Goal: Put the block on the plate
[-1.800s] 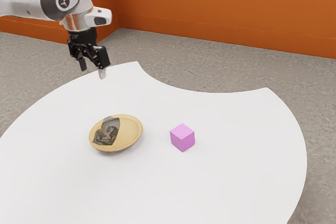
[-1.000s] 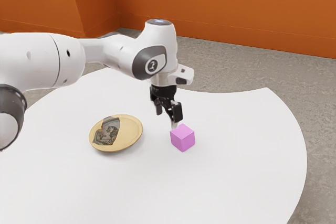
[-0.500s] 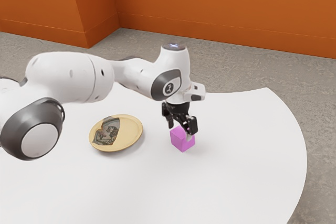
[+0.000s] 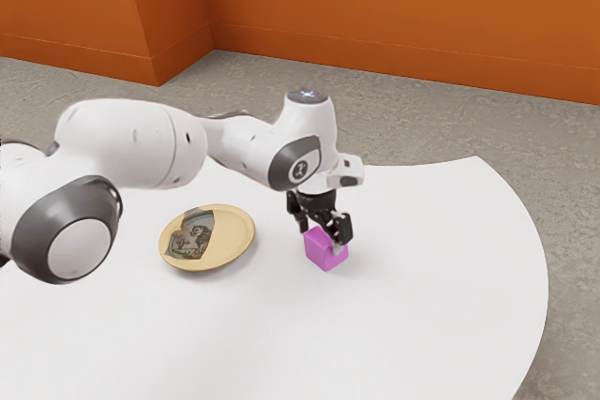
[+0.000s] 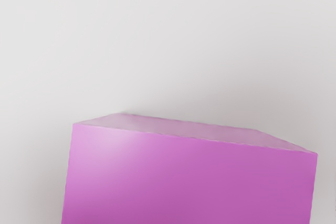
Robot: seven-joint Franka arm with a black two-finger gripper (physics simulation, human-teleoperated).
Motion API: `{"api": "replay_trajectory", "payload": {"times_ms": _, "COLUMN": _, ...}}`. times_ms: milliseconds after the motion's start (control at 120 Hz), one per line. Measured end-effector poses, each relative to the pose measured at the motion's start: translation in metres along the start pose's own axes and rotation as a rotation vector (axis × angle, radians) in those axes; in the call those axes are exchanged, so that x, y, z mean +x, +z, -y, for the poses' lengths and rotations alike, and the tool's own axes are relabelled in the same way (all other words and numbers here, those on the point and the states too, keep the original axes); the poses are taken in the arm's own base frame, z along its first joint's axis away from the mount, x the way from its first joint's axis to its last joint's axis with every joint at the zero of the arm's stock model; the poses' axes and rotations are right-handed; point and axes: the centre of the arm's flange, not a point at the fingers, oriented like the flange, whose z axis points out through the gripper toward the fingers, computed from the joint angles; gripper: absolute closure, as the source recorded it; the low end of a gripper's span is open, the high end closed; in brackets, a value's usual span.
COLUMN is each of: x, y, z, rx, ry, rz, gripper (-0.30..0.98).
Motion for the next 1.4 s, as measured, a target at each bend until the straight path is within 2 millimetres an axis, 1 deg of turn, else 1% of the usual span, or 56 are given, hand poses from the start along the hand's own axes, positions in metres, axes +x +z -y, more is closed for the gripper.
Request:
{"api": "replay_trajectory", "payload": {"times_ms": 108, "x": 0.0, "y": 0.005, "z": -0.003, "rx": -0.002, "ry": -0.003, "rz": 0.002, "gripper": 0.0}}
{"api": "replay_trajectory", "payload": {"times_ms": 175, "x": 0.001, "y": 0.005, "z": -0.003, "rx": -0.002, "ry": -0.006, "rz": 0.001, "gripper": 0.02}}
{"api": "replay_trajectory", "payload": {"times_ms": 358, "x": 0.002, "y": 0.004, "z": -0.003, "rx": 0.009, "ry": -0.006, "rz": -0.005, "gripper": 0.2}}
{"api": "replay_trajectory", "payload": {"times_ms": 575, "x": 0.002, "y": 0.008, "z": -0.003, "rx": 0.014, "ry": -0.012, "rz": -0.001, "gripper": 0.24}}
{"api": "replay_trajectory", "payload": {"times_ms": 675, "x": 0.002, "y": 0.0, "z": -0.003, "rx": 0.013, "ry": -0.016, "rz": -0.009, "gripper": 0.26}}
{"api": "replay_trajectory", "payload": {"times_ms": 775, "x": 0.001, "y": -0.012, "z": -0.001, "rx": 0.012, "ry": -0.023, "rz": -0.022, "gripper": 0.27}}
{"api": "replay_trajectory", "payload": {"times_ms": 842, "x": -0.004, "y": -0.029, "z": 0.013, "rx": 0.007, "ry": -0.045, "rz": -0.034, "gripper": 0.28}}
{"api": "replay_trajectory", "payload": {"times_ms": 908, "x": -0.018, "y": -0.046, "z": 0.034, "rx": 0.0, "ry": -0.081, "rz": -0.037, "gripper": 0.28}}
{"api": "replay_trajectory", "payload": {"times_ms": 958, "x": -0.035, "y": -0.056, "z": 0.056, "rx": -0.004, "ry": -0.119, "rz": -0.031, "gripper": 0.28}}
{"api": "replay_trajectory", "payload": {"times_ms": 1067, "x": -0.078, "y": -0.069, "z": 0.104, "rx": -0.014, "ry": -0.204, "rz": -0.014, "gripper": 0.27}}
{"api": "replay_trajectory", "payload": {"times_ms": 1158, "x": -0.115, "y": -0.071, "z": 0.137, "rx": -0.02, "ry": -0.271, "rz": -0.009, "gripper": 0.27}}
{"api": "replay_trajectory", "payload": {"times_ms": 1208, "x": -0.127, "y": -0.07, "z": 0.152, "rx": -0.021, "ry": -0.302, "rz": -0.008, "gripper": 0.27}}
{"api": "replay_trajectory", "payload": {"times_ms": 1250, "x": -0.136, "y": -0.065, "z": 0.166, "rx": -0.021, "ry": -0.329, "rz": -0.004, "gripper": 0.27}}
{"api": "replay_trajectory", "payload": {"times_ms": 1317, "x": -0.144, "y": -0.053, "z": 0.183, "rx": -0.019, "ry": -0.362, "rz": 0.001, "gripper": 0.27}}
{"api": "replay_trajectory", "payload": {"times_ms": 1400, "x": -0.145, "y": -0.041, "z": 0.195, "rx": -0.014, "ry": -0.383, "rz": -0.006, "gripper": 0.26}}
